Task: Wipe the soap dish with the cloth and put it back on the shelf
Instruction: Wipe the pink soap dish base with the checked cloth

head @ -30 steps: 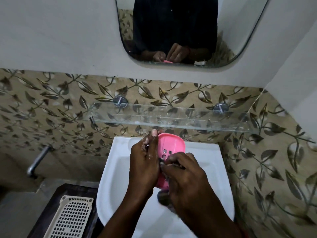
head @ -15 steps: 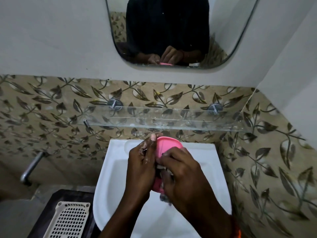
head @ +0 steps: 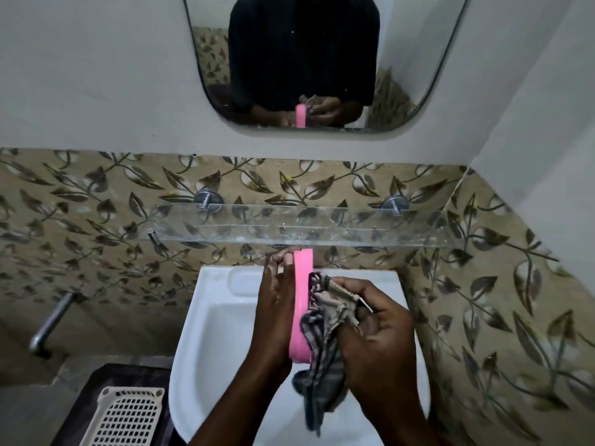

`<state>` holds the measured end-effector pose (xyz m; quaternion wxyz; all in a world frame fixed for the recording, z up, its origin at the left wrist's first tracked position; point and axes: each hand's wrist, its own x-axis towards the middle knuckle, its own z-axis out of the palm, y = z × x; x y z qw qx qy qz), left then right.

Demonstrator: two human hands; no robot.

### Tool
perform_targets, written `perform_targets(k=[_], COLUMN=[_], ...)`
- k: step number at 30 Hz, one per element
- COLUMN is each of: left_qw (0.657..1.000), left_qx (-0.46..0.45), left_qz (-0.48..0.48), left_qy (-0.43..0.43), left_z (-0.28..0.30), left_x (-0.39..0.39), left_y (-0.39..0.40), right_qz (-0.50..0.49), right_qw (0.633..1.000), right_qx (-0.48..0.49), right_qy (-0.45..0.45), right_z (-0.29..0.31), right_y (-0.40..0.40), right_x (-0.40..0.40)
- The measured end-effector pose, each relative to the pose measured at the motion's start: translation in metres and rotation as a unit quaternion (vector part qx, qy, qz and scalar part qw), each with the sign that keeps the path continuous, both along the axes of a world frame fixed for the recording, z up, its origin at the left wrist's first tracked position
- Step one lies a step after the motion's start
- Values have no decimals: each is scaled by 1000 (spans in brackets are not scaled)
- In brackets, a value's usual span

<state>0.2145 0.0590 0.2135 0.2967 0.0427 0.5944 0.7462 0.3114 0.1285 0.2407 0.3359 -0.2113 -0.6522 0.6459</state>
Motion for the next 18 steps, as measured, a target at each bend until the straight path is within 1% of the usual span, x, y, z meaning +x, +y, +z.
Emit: perform_targets(k=[3,5,7,9,11,12,14,15,16,18], left_qw=[997,986,967,943,925,919,912,914,917,921], left_qx=[20,29,71,110,133,142,154,160,167,177], left_qz=[-62,-103,-133,-151,-159,-176,-205,-210,-210,-203], left_qy=[-43,-126,-203,-276,-317,-323,-320,-309,-293,-282], left_z=[-3,6,7,10,9,11,14,14,14,14], left_x=[4,8,5,1,0,1,2,3,4,3], left_y=[-2,-10,-18,-22,-28,-31,-33,-33,-33,-32], right_qz=[-52,-96,-131,-160,-175,-178,-168,-154,-133,-68], right_qw=[998,992,974,948,927,919,915,921,933,964], right_qx=[32,84,186,271,327,347,361,351,328,245], right_qy=[-11,-10,-15,-43,-57,-62,-67,-68,-68,-76], right_z=[-6,-10,-16,-23,-26,-26,-25,-24,-22,-19], right_y=[3,7,14,18,20,19,18,17,17,14], right_x=[-1,0,2,1,1,0,-1,-2,-4,-3])
